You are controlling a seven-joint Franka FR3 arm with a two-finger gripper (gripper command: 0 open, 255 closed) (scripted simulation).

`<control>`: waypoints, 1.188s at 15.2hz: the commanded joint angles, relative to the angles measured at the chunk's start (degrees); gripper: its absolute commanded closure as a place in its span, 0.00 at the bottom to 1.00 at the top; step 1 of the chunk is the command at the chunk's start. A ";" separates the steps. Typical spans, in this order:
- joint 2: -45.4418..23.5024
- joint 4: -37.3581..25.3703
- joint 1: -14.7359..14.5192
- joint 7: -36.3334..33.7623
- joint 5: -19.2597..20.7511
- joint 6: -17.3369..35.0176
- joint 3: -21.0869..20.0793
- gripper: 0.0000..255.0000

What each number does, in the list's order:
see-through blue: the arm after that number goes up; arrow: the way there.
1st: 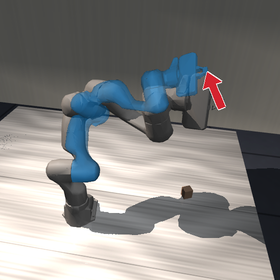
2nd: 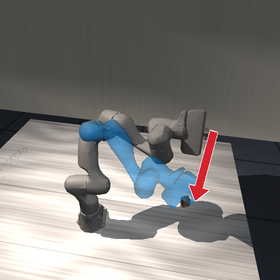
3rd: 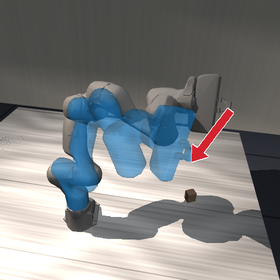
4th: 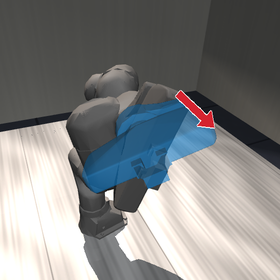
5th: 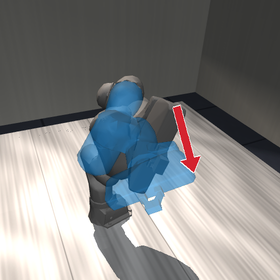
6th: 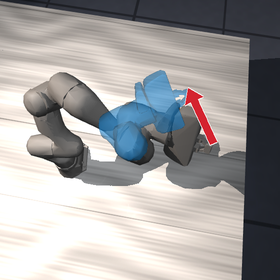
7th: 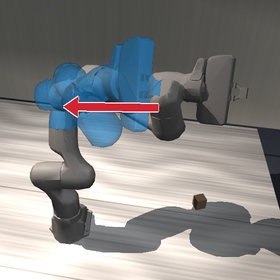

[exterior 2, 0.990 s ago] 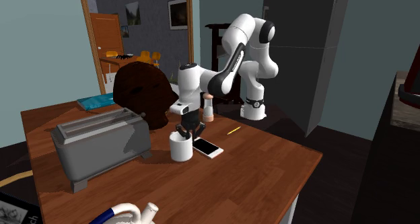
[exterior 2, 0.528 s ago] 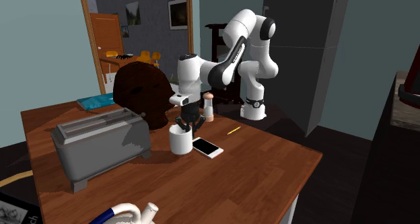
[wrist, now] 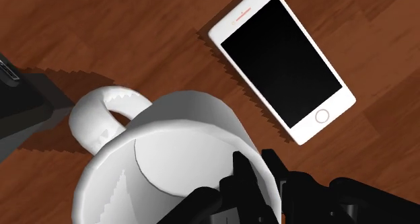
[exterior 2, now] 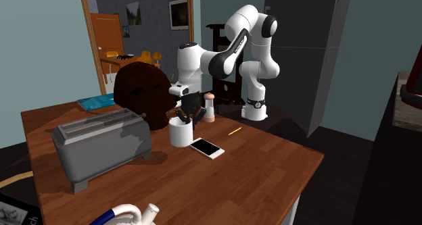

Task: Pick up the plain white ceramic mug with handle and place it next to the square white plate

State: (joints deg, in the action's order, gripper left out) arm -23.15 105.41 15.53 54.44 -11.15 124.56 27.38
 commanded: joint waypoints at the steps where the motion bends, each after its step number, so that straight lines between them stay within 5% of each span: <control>1: 1.10 -0.20 -0.22 -0.27 0.59 -1.19 0.32 1.00; 16: 5.81 -5.66 -1.02 -1.98 3.48 -10.81 1.56 1.00; 18: 8.84 -1.62 -0.70 -0.75 4.77 -9.49 2.54 1.00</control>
State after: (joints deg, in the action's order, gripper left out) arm -16.02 101.89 14.90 53.44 -7.16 114.67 29.49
